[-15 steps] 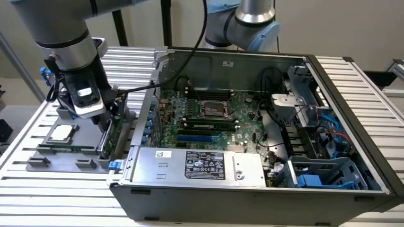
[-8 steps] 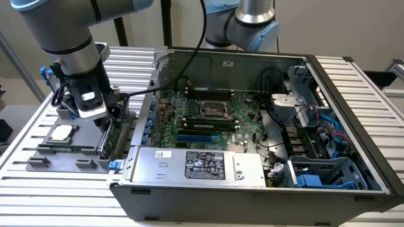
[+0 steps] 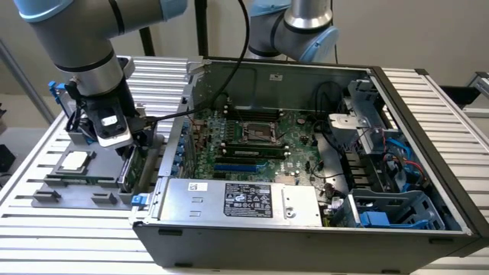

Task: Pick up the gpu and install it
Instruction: 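Pick up the gpu and move the gpu toward the slot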

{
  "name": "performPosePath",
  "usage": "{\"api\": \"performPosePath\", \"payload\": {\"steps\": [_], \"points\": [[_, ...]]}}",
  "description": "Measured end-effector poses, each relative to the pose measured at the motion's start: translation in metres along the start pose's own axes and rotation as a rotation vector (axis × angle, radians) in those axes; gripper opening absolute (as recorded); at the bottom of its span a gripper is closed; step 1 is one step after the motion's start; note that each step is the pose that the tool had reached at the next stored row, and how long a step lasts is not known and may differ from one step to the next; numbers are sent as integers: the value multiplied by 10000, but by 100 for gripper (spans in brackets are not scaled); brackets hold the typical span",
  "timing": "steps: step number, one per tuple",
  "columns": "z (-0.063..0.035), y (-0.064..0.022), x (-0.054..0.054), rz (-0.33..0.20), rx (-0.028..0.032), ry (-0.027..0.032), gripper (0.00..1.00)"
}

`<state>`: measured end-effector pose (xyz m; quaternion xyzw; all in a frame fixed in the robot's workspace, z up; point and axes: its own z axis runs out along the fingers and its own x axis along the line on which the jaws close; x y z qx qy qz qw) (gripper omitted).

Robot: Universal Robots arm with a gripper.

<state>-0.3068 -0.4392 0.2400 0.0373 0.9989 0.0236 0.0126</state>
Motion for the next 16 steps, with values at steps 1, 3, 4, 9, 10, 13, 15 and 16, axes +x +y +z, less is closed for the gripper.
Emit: {"api": "performPosePath", "payload": {"steps": [1, 3, 4, 9, 10, 13, 15, 16], "points": [[1, 0, 0, 1, -1, -1, 0], [3, 0, -1, 2, -3, -3, 0], [3, 0, -1, 2, -3, -3, 0], [3, 0, 0, 2, -3, -3, 0], [3, 0, -1, 2, -3, -3, 0], [2, 0, 0, 2, -2, -2, 0], [2, 0, 0, 2, -2, -3, 0], [2, 0, 0, 2, -2, -3, 0]]}}
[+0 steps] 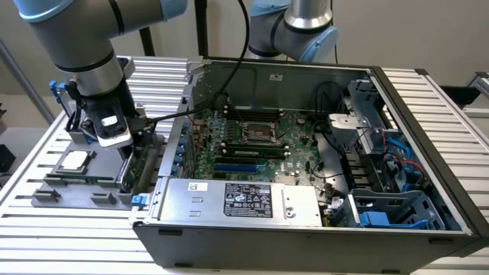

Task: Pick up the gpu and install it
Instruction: 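Pick up the gpu and move the gpu toward the slot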

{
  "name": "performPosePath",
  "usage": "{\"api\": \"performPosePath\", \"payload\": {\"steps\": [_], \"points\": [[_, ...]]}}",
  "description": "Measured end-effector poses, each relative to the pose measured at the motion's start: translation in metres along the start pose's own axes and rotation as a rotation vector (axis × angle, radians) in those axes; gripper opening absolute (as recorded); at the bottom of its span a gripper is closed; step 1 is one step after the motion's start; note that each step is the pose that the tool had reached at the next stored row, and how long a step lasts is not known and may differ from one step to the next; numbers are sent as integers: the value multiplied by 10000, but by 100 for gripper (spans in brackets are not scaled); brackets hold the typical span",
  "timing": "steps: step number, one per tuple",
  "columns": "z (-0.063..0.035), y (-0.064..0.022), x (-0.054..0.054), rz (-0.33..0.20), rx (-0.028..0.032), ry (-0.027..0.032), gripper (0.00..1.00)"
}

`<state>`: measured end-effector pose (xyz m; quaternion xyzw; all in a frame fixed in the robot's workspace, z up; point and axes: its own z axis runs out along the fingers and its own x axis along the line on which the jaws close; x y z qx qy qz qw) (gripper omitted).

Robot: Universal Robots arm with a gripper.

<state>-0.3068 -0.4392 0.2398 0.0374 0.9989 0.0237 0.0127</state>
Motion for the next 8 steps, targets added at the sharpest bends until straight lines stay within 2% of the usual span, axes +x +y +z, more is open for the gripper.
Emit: {"api": "performPosePath", "payload": {"steps": [4, 8], "points": [[0, 0, 0, -85, -3, 3, 0], [1, 0, 3, -639, -18, 28, 0]]}}
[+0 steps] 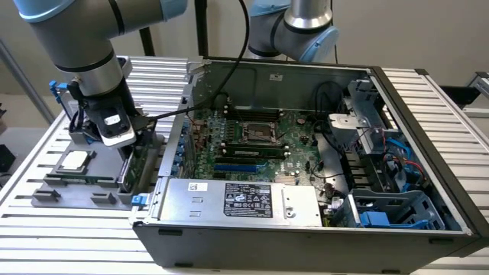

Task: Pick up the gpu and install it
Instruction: 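Pick up the gpu and move the gpu toward the slot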

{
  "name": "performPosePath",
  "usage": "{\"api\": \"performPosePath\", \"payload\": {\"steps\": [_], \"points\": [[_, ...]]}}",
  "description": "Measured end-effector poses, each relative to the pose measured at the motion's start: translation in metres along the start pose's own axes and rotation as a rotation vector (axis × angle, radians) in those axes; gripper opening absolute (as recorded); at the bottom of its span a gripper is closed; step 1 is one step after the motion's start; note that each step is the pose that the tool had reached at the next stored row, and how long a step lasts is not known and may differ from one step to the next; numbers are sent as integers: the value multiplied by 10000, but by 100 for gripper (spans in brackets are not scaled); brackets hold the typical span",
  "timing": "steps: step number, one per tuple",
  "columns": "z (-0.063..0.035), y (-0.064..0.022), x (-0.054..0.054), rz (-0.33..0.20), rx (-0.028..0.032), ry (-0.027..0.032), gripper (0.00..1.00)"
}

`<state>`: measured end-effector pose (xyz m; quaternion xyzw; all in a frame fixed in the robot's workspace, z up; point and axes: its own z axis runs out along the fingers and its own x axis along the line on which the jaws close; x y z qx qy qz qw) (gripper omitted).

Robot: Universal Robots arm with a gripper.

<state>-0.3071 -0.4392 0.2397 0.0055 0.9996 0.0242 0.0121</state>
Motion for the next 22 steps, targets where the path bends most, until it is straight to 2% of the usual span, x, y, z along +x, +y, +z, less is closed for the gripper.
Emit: {"api": "performPosePath", "payload": {"steps": [15, 18, 22], "points": [[-3, 0, 1, -119, -2, 7, 0], [-47, 2, -1, -119, -1, 8, 0], [-172, 8, -3, -119, -1, 8, 0]]}}
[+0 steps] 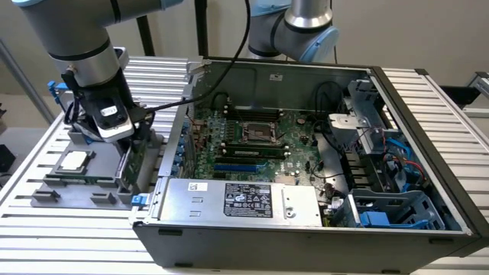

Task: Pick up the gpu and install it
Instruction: 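Pick up the gpu and move the gpu toward the slot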

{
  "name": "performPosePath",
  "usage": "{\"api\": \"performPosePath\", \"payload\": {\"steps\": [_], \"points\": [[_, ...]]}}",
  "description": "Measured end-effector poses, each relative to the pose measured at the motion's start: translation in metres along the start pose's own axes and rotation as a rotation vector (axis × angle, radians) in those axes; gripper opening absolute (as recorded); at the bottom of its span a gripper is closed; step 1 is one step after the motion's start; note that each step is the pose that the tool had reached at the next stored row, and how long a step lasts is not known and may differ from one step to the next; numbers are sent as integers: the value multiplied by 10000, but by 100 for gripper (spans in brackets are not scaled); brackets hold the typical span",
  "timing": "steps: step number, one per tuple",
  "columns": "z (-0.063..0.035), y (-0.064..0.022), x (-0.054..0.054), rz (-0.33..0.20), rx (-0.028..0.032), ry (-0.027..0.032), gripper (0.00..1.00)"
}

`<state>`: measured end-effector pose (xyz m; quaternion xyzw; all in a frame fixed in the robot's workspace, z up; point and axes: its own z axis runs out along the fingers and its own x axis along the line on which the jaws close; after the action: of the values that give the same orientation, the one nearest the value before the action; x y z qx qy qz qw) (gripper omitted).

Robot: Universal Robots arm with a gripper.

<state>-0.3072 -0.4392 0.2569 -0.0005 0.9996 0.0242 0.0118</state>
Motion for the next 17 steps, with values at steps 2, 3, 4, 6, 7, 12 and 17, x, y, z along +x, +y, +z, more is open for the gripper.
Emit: {"api": "performPosePath", "payload": {"steps": [2, 3, 4, 6, 7, 12, 17], "points": [[-85, 4, -2, 1, 0, 1, 0], [-131, 6, -3, 1, 0, 0, 0], [-174, 8, -4, 1, 1, 2, 0], [-264, 13, -6, 1, 1, 1, 0], [-310, 15, -7, 1, 1, 1, 0], [-537, 25, -16, -1, 1, 1, 0], [-765, 35, -60, 0, 2, 2, 0]]}}
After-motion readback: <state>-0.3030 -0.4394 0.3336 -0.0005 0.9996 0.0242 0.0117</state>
